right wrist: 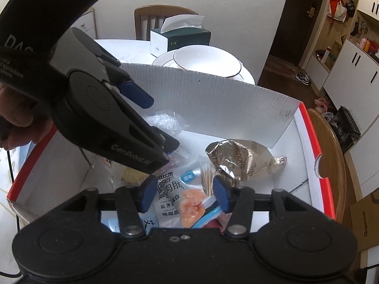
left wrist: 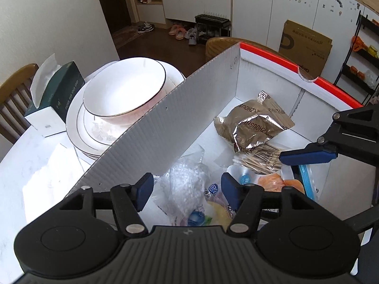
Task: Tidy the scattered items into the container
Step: 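Lower both tools into the box and open them to release the bags, then move both open tools out of the box back over the table, then grasp the blue-and-white tissue pack with the left tool while the right tool grasps the plush doll, then carry the tissue pack and plush doll with both tools into the red box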
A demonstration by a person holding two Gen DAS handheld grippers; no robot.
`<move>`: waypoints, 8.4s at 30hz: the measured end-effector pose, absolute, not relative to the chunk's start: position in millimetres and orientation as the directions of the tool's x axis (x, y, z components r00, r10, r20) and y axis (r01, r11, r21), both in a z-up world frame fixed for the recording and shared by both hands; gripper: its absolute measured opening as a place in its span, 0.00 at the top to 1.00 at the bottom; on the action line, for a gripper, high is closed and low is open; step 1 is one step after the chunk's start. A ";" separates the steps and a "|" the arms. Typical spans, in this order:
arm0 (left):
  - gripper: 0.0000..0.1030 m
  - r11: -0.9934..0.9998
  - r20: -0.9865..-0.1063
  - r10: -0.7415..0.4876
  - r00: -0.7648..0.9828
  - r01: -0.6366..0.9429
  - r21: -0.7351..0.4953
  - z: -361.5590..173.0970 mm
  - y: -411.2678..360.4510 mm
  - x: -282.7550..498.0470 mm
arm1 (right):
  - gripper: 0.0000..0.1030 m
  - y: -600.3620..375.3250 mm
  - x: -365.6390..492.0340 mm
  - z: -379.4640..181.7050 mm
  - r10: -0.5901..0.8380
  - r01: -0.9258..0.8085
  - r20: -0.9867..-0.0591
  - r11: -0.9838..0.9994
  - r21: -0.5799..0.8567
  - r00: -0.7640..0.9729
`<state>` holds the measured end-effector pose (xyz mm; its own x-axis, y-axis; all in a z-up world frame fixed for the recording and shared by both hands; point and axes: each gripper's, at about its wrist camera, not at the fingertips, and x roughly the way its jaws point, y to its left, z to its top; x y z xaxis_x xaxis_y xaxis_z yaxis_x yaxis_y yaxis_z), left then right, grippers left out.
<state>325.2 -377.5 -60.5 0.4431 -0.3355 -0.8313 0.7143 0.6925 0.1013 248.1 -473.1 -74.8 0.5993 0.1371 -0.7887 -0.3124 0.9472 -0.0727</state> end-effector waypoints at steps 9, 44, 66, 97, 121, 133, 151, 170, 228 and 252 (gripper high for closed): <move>0.40 0.714 -0.807 -0.372 0.459 0.697 0.067 -47.3 -357.7 316.4 | 0.39 -480.0 239.2 -54.9 0.166 -0.312 -0.765 0.949 -0.047 0.622; 0.40 0.695 -0.595 -0.586 0.550 0.719 -0.019 39.0 -237.8 215.1 | 0.18 -420.9 172.1 12.7 0.230 -0.264 -0.655 0.963 0.048 0.720; 0.19 0.806 -0.574 -0.533 0.622 0.580 -0.120 43.3 -38.7 190.4 | 0.11 -272.6 131.2 5.1 0.286 -0.310 -0.647 0.947 0.079 0.707; 0.00 0.867 -0.710 -0.356 0.607 0.497 -0.010 -58.5 73.6 243.3 | 0.11 -95.5 103.4 -74.4 0.384 -0.470 -0.762 0.875 0.120 0.521; 0.01 0.850 -0.760 -0.401 0.512 0.516 -0.102 -106.3 75.2 271.4 | 0.22 -66.7 116.3 -122.8 0.347 -0.526 -0.834 0.847 0.082 0.429; 0.45 0.833 -0.736 -0.453 0.504 0.533 -0.148 -102.7 72.4 267.8 | 0.36 -65.4 113.9 -121.9 0.329 -0.572 -0.842 0.820 0.030 0.428; 0.73 0.867 -0.734 -0.424 0.531 0.471 -0.160 -90.5 57.6 253.9 | 0.53 -123.1 112.1 -110.4 0.272 -0.451 -0.826 0.892 0.024 0.494; 0.82 0.871 -0.706 -0.425 0.566 0.467 -0.150 -52.3 3.8 202.5 | 0.53 -219.2 120.9 -68.0 0.231 -0.286 -0.764 0.956 0.064 0.603; 0.82 0.770 -0.609 -0.559 0.563 0.625 -0.128 18.9 -283.6 220.1 | 0.53 -480.3 176.1 -25.6 0.081 -0.084 -0.673 0.996 0.029 0.735; 0.82 0.760 -0.723 -0.469 0.506 0.649 -0.039 -32.2 -353.2 265.5 | 0.53 -515.5 225.9 -70.2 -0.018 -0.066 -0.810 0.995 -0.069 0.586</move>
<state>265.5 -353.2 -32.2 0.5063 -0.4694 -0.7234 0.6487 0.7601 -0.0391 225.9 -515.5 -70.2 0.5857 -0.0176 -0.8104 -0.0659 0.9954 -0.0692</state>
